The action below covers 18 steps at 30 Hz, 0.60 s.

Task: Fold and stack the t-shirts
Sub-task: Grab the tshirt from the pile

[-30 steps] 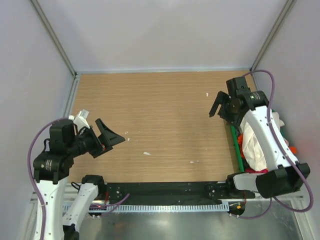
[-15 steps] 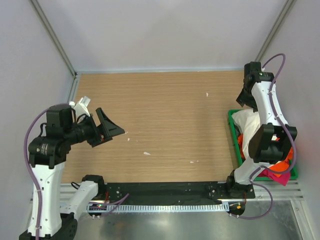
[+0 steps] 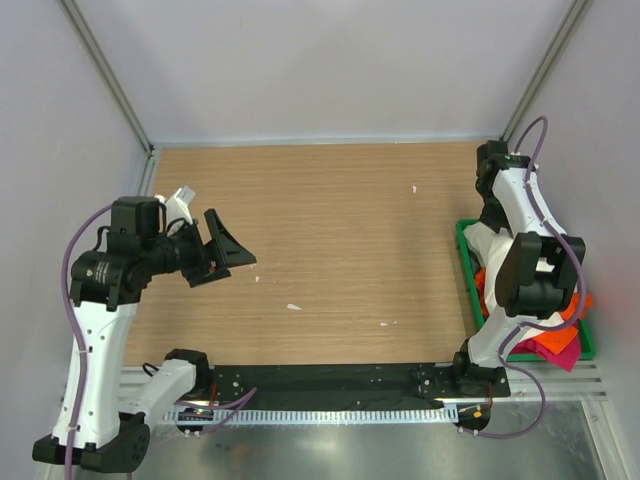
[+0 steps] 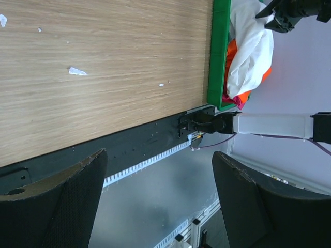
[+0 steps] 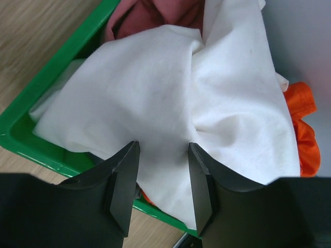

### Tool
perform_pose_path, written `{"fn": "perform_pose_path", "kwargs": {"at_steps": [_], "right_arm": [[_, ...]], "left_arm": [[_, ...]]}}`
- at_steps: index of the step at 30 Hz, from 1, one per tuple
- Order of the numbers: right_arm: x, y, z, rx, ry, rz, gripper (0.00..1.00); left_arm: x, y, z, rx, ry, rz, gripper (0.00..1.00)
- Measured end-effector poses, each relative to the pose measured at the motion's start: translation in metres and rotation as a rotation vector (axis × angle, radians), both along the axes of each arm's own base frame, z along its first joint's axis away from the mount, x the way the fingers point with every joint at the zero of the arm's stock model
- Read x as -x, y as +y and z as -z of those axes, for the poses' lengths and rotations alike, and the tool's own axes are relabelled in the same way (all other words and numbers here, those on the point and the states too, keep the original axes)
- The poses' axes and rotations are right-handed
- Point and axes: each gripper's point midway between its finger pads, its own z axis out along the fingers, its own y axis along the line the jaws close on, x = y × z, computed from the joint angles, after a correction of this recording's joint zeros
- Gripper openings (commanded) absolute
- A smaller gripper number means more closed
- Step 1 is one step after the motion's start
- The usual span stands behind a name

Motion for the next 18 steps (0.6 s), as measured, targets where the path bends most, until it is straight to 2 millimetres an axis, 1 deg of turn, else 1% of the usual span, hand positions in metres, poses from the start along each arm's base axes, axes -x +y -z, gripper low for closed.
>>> {"fn": "perform_pose_path", "kwargs": {"at_steps": [3,5,6,7,8,9,12,15,16,18], "right_arm": [[0.005,0.001,0.007,-0.003,0.020,0.001,0.47],[0.002,0.000,0.007,0.000,0.007,0.002,0.41],[0.000,0.000,0.007,0.001,0.000,0.002,0.32],[-0.001,0.000,0.007,0.002,-0.004,0.001,0.25],[-0.002,-0.001,0.007,0.003,-0.010,0.002,0.15],[-0.003,-0.001,0.006,0.006,-0.014,0.003,0.01],[-0.004,-0.001,0.006,0.008,-0.026,0.017,0.01],[-0.005,-0.003,-0.004,0.018,-0.041,0.030,0.01],[-0.007,-0.004,-0.013,0.024,-0.050,0.035,0.01],[-0.015,-0.006,-0.037,0.037,-0.098,0.038,0.01]], "left_arm": [[0.002,0.000,-0.001,0.001,-0.005,0.004,0.83],[0.003,-0.001,-0.001,0.002,-0.009,0.005,0.83],[0.003,-0.001,-0.002,0.002,-0.011,0.006,0.83],[0.004,0.000,-0.002,0.002,-0.013,0.006,0.83],[0.004,0.000,-0.002,0.003,-0.015,0.006,0.83],[0.005,0.000,-0.003,0.003,-0.018,0.007,0.83],[0.007,0.000,-0.004,0.004,-0.027,0.011,0.82],[0.009,-0.001,-0.005,0.006,-0.031,0.019,0.83],[0.010,-0.002,-0.005,0.008,-0.032,0.023,0.82],[0.011,-0.003,-0.006,0.011,-0.032,0.030,0.82]]}}
